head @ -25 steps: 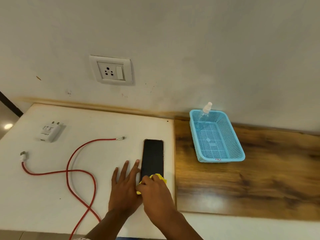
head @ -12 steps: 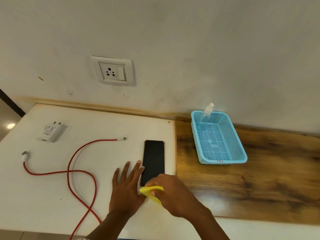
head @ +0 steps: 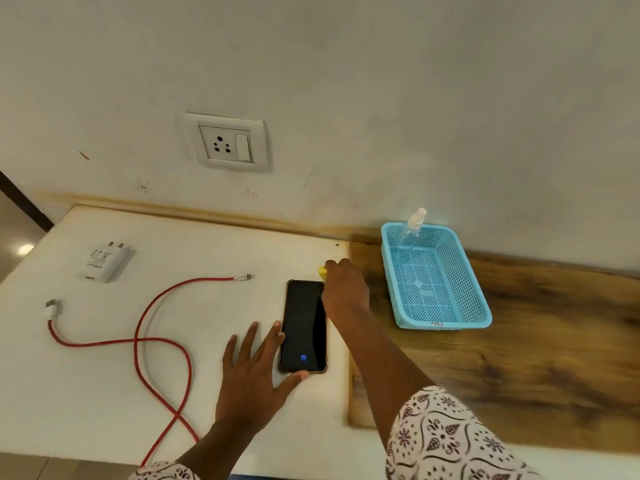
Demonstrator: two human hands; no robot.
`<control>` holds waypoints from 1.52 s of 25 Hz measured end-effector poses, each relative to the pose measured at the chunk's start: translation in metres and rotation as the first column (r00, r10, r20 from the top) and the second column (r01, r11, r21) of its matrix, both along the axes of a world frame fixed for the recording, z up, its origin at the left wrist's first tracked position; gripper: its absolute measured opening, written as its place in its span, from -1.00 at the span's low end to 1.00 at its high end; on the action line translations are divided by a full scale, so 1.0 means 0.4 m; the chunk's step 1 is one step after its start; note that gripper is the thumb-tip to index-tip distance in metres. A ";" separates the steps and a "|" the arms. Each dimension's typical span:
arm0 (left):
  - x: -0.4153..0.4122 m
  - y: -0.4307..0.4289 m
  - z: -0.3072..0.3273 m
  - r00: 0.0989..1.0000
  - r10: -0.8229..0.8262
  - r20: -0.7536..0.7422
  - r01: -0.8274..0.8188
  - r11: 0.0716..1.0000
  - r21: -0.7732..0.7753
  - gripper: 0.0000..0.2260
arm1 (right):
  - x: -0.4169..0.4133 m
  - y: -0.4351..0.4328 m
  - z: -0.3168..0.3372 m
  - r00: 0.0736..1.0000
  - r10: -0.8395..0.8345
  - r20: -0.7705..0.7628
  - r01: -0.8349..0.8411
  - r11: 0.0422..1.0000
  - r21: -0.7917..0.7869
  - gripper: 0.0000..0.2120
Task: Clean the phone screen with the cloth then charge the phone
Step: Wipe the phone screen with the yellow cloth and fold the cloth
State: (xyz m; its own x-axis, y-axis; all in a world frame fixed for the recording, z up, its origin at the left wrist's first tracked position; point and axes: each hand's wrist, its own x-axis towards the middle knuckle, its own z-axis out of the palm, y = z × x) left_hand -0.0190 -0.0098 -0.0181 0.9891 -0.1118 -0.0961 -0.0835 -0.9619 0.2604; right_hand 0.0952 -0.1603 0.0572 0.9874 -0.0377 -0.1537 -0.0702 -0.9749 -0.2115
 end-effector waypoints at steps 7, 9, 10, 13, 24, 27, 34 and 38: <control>0.000 -0.001 0.003 1.000 0.004 0.010 -0.004 1.000 0.009 -0.32 | -0.015 0.069 -0.054 0.998 -0.062 -0.022 0.062 0.998 0.000 -0.52; 0.001 -0.001 0.001 1.000 -0.004 0.025 0.004 1.000 0.002 -0.31 | -0.022 0.096 -0.056 0.999 -0.039 0.005 0.039 0.999 0.018 -0.58; 0.001 -0.001 0.002 0.999 -0.009 0.032 0.009 1.000 -0.005 -0.31 | -0.034 0.113 -0.058 0.999 0.033 0.014 -0.033 0.999 -0.001 -0.61; 0.001 0.001 0.004 0.999 -0.023 0.029 0.023 1.000 -0.017 -0.31 | -0.092 0.130 -0.059 0.952 0.307 0.003 -0.306 0.952 -0.027 -0.62; -0.001 0.006 0.000 0.999 -0.026 -0.018 0.026 0.999 -0.043 -0.31 | -0.252 0.109 -0.089 0.966 0.247 -0.071 -0.249 0.969 -0.008 -0.55; 0.002 0.002 0.003 1.000 -0.016 -0.015 0.015 0.998 -0.059 -0.30 | -0.259 0.045 -0.077 0.904 0.420 -0.073 -0.423 0.906 -0.026 -0.55; 0.006 0.003 -0.013 0.999 0.012 -0.051 -0.015 0.998 -0.060 -0.20 | -0.317 0.060 -0.061 0.948 0.294 -0.123 -0.289 0.956 0.058 -0.62; -0.001 0.002 0.004 0.998 -0.026 -0.056 0.026 1.000 -0.001 -0.24 | -0.267 0.028 -0.012 0.891 0.414 -0.186 -0.356 0.891 0.280 -0.64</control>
State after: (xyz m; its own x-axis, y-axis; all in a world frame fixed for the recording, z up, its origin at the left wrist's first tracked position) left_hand -0.0193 -0.0088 -0.0164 0.9790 -0.1372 -0.1508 -0.0935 -0.9595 0.2658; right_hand -0.0115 -0.1492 0.0523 0.8499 0.4038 -0.3386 0.2253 -0.8593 -0.4592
